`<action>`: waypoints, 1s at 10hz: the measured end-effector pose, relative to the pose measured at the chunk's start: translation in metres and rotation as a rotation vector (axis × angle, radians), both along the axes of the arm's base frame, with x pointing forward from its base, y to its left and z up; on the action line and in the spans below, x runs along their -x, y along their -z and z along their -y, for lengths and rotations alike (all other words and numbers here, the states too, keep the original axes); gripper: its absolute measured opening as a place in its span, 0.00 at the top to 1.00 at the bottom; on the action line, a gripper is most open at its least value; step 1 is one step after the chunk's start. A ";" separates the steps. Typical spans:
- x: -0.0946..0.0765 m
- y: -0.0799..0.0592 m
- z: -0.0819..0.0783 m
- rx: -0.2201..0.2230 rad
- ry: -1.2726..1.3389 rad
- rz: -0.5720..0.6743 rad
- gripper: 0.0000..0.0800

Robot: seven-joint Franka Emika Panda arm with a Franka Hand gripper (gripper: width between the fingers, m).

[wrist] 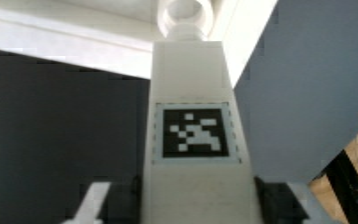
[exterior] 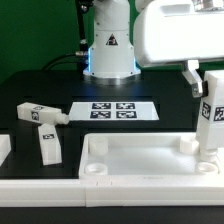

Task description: Assemble desk

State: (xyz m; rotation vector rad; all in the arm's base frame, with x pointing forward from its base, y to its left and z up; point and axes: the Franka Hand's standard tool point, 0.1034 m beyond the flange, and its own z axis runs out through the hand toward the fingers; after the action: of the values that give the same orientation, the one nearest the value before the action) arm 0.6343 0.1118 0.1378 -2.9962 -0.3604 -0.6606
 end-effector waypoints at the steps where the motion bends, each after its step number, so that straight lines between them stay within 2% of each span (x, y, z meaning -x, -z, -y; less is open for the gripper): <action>1: 0.001 0.003 -0.002 -0.001 -0.002 -0.004 0.64; 4: 0.003 0.012 -0.001 0.003 -0.004 -0.017 0.64; 8: 0.002 0.015 0.003 0.003 0.001 -0.008 0.64; 10: 0.003 0.024 0.003 0.009 -0.008 -0.019 0.64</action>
Offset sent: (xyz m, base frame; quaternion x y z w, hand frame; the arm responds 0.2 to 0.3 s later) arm 0.0009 -0.0022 -0.0076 0.0134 0.0061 0.0066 0.9999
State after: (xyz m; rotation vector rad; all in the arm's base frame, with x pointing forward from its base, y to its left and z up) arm 0.6312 0.1088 0.1142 -3.0052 -0.3752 -0.6313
